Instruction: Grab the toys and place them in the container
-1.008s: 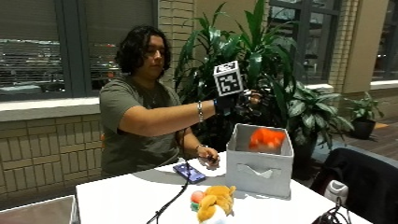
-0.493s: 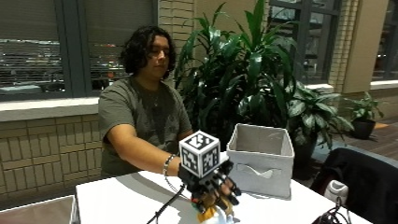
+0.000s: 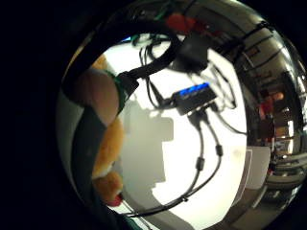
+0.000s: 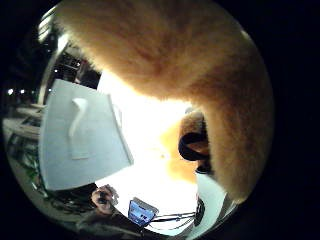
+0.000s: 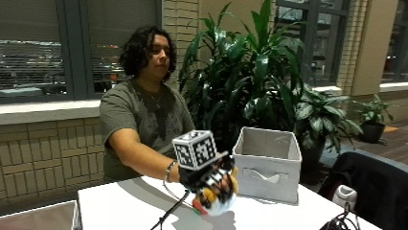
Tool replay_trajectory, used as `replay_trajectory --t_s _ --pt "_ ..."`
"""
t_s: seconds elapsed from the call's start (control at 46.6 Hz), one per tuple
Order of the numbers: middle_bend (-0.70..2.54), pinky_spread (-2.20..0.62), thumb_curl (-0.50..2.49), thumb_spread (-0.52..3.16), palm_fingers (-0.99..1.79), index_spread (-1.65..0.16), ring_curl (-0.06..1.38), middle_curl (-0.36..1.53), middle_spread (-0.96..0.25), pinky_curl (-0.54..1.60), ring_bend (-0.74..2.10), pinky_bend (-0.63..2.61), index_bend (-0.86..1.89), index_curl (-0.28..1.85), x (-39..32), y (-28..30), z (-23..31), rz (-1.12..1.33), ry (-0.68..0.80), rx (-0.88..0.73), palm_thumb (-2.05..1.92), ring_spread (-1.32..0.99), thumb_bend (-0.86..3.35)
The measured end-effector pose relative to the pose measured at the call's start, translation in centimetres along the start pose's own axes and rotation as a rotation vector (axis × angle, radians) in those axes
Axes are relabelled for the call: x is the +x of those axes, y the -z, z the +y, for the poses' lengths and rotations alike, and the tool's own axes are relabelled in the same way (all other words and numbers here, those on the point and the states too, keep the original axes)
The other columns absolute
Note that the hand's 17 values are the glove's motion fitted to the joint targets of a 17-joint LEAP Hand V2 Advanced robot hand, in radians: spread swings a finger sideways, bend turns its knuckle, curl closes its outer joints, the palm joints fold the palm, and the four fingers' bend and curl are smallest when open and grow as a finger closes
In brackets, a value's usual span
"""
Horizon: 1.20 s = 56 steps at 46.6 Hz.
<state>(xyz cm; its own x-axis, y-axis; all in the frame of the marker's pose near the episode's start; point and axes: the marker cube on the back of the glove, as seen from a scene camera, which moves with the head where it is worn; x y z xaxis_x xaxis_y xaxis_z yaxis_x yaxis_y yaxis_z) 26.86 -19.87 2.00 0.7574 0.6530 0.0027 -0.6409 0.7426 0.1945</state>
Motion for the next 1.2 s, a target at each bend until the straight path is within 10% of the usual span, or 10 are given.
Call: replay_trajectory --t_s 0.172,0.343,0.686,0.815,0.965,1.201 --pt "0.88 -0.25 0.44 1.51 0.76 -0.40 0.47 0.75 -0.42 0.41 0.93 0.92 0.21 0.66 -7.7 12.4 3.8 -0.326 0.181 0.147 0.45 -0.41 0.30" --pt "0.96 -0.29 0.45 1.57 0.79 -0.41 0.55 0.82 -0.45 0.46 1.07 0.98 0.19 0.73 -20.2 22.4 10.8 -0.337 0.681 0.346 0.42 -0.43 0.30" --pt "0.97 -0.29 0.42 1.59 0.57 -0.44 0.55 0.88 -0.46 0.49 0.97 1.01 0.26 0.89 -35.6 21.3 10.6 -0.307 0.604 0.166 0.28 -0.39 0.23" --pt "0.46 -0.12 0.33 1.21 -0.36 -0.42 0.46 0.71 -0.28 0.55 0.44 1.22 0.22 0.85 -33.7 18.3 9.1 -0.308 0.595 0.058 -0.13 -0.28 -0.09" --pt "0.46 -0.24 0.30 1.10 0.59 -0.40 0.44 0.65 -0.26 0.44 0.99 1.19 -0.08 0.60 -26.4 17.5 8.6 -0.281 0.476 0.052 -0.07 -0.37 -0.06" --pt "0.97 -0.37 0.31 1.17 0.84 -0.38 0.69 0.86 -0.35 0.55 1.54 1.44 0.00 0.41 -8.7 11.4 9.1 -0.153 0.175 -0.037 0.03 -0.41 0.00"
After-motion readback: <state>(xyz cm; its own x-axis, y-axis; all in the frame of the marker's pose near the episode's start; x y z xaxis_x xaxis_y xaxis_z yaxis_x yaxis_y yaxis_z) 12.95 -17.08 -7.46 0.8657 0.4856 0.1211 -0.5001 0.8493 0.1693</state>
